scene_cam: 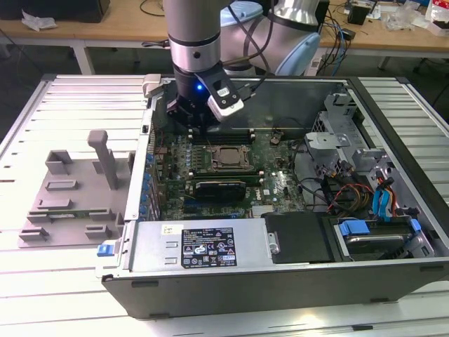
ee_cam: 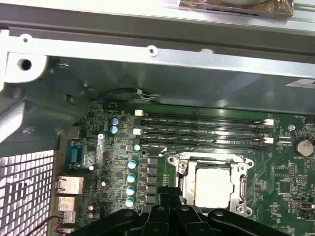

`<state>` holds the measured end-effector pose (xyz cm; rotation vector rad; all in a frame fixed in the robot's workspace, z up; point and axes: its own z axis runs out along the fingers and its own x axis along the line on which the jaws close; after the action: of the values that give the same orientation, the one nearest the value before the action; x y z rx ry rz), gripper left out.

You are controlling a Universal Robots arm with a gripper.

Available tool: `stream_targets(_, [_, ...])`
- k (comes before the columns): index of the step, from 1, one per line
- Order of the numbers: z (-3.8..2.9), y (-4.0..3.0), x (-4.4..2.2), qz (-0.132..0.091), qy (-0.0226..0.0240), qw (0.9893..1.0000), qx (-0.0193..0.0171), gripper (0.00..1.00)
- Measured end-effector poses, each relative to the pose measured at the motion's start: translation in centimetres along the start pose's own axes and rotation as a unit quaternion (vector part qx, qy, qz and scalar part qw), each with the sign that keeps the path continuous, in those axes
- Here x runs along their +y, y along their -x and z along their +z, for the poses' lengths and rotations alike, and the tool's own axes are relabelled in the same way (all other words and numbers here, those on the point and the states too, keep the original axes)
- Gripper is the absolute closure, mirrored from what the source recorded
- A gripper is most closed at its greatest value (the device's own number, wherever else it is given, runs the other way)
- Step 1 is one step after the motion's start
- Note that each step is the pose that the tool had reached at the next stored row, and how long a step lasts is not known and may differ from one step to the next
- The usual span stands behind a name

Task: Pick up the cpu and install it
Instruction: 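Install the first cpu locking lever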

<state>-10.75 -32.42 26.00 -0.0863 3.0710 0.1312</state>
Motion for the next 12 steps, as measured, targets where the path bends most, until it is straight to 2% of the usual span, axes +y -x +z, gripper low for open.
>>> stream_targets(2, [-0.01, -0.34, 0.02, 0.0, 0.0002, 1.0, -0.0001, 0.89])
stream_targets(5, [-0.01, -0.4, 0.01, 0.001, 0.0133, 0.9999, -0.0008, 0.89])
stream_targets(7, [-0.01, -0.46, 0.01, 0.001, 0.0184, 0.9998, -0.0011, 0.89])
stream_targets(9, [0.0, -0.6, 0.01, 0.001, 0.0203, 0.9998, -0.0012, 0.89])
stream_targets(11, [0.03, -0.85, 0.01, 0.002, 0.0243, 0.9997, -0.0015, 0.89])
stream_targets(12, [0.07, -0.93, -0.01, 0.002, 0.0293, 0.9996, -0.0018, 0.89])
